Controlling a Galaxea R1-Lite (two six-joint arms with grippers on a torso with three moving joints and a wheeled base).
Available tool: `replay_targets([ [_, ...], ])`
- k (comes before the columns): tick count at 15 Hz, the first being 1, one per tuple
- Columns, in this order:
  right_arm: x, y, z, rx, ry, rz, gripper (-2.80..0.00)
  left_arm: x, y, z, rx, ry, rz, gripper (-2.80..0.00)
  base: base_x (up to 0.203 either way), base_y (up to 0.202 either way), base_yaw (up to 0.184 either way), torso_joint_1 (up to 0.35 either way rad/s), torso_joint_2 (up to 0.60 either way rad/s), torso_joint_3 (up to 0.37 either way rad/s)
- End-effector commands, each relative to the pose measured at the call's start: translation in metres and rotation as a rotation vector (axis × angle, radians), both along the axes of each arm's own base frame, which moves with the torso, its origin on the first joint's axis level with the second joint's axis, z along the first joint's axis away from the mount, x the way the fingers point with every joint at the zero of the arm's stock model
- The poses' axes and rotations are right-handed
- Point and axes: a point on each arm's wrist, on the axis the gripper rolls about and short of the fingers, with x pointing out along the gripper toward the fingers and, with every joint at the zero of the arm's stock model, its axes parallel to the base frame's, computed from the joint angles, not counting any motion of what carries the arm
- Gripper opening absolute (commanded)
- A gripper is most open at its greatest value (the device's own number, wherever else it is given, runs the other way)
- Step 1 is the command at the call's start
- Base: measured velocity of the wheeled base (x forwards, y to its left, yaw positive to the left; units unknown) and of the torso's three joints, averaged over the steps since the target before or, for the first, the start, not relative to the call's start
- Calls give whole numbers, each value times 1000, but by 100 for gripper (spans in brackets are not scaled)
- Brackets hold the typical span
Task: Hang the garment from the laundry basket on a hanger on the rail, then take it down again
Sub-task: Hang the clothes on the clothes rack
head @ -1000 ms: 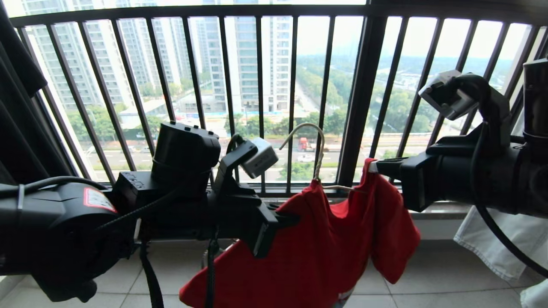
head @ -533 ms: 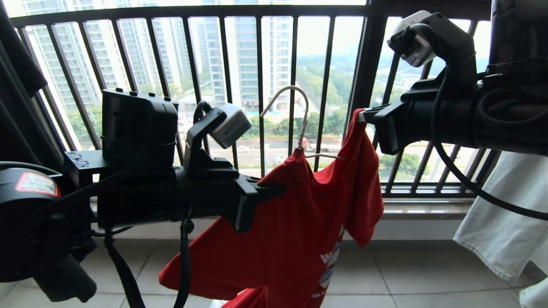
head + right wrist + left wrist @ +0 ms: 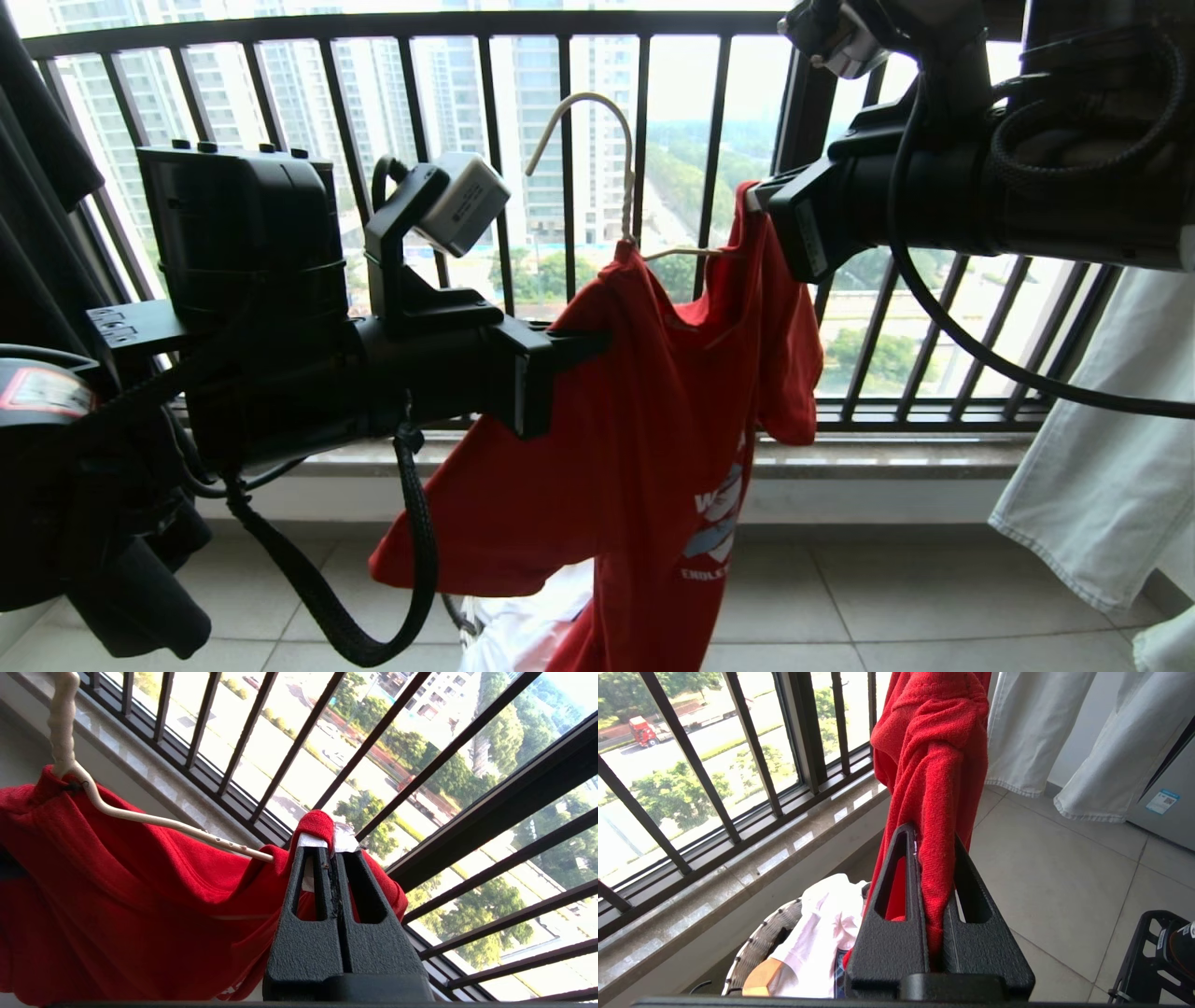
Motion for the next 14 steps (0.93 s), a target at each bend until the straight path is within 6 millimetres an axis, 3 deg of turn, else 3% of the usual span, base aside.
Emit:
replay_targets([
  [1,-9,13,2,3,-8,52,-280,0,0,2,-14,1,-2,-280,0,0,0,0,0,0],
  [7,-35,36,7,4,-30,83,-280,2,-2,6,-24,-8,76,-280,0,0,0,0,0,0],
  [14,-47,53,11,10,-49,70,-280,4,-4,11,-69,-61,107,-280,0,0,0,0,0,0],
])
